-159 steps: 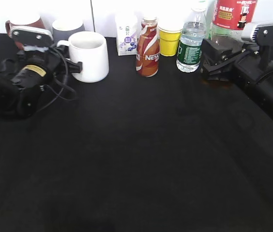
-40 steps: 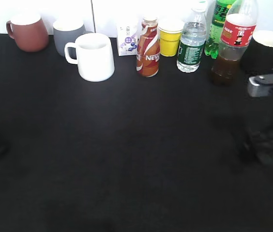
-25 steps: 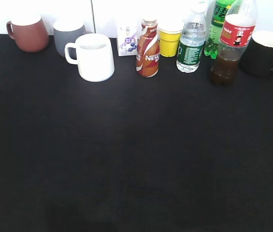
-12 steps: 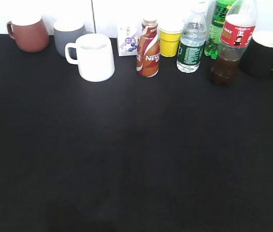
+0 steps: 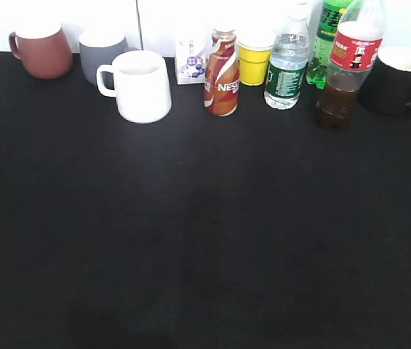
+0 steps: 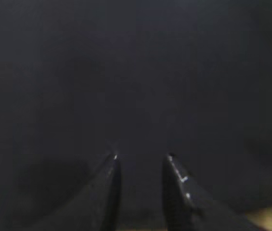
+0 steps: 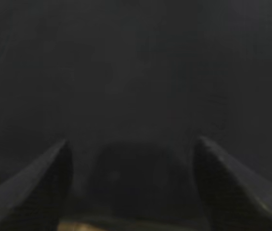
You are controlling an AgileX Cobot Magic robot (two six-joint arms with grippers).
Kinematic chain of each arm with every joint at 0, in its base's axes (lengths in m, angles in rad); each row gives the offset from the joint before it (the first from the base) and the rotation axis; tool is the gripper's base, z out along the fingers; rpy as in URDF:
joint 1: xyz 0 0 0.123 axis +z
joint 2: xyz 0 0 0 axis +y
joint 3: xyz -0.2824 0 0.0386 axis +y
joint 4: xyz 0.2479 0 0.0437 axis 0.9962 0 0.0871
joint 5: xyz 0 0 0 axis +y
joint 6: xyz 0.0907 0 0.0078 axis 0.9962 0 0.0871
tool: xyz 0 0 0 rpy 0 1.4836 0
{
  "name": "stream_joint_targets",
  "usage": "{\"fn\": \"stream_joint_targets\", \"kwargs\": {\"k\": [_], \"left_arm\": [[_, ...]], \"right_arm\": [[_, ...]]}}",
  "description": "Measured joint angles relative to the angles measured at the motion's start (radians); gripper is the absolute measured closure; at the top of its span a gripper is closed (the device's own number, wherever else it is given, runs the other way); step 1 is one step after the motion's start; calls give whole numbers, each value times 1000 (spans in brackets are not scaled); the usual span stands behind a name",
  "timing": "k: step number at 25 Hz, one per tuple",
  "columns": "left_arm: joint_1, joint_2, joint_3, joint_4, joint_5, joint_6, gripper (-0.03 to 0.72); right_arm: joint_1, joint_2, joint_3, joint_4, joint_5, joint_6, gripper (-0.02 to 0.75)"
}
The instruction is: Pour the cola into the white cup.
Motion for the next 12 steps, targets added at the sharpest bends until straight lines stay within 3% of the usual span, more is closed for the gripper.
{"fn": "stream_joint_targets", "kwargs": {"k": [1, 3, 12], "left_arm": [[37, -55, 0, 0, 0, 0, 465], [85, -140, 0, 0, 1, 0, 465], [118, -148, 3, -1, 1, 0, 466]], "right_arm": [[-63, -34, 0, 0, 0, 0, 146], [-110, -88, 0, 0, 0, 0, 146], [-111, -92, 0, 6, 0, 0, 146]]}}
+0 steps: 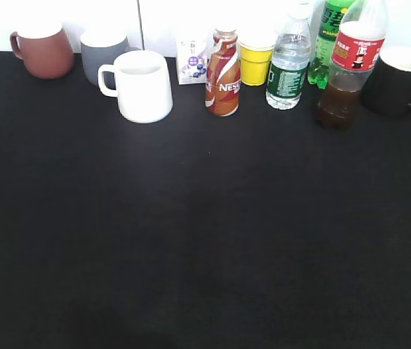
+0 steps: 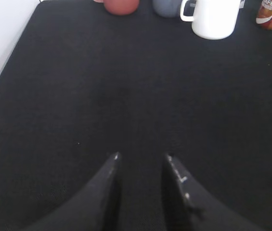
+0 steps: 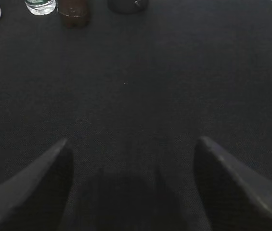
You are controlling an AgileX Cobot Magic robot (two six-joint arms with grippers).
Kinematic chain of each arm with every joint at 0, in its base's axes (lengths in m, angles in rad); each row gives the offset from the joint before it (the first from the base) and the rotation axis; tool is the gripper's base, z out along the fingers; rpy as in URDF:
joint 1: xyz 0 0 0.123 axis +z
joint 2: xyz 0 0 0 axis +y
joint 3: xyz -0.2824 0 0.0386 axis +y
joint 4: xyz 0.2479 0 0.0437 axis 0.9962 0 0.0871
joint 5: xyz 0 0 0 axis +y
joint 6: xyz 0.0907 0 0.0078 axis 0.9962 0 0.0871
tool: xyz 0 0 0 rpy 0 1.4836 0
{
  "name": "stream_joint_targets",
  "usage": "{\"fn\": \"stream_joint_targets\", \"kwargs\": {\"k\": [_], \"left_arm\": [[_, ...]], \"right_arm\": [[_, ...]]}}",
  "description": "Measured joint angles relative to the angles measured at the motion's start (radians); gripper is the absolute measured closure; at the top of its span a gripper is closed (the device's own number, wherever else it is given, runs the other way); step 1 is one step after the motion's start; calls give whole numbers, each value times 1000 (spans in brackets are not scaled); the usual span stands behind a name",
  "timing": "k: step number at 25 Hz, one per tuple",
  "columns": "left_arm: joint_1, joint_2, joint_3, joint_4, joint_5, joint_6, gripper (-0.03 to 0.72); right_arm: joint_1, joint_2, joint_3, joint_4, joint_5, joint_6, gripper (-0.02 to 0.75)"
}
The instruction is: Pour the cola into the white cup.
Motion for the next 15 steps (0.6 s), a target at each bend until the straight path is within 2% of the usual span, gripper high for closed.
{"fn": "stream_joint_targets", "kwargs": {"k": [15], "left_arm": [[22, 0, 0, 0, 0, 0, 468]], "right_arm": [[0, 0, 0, 0, 0, 0, 146]]}}
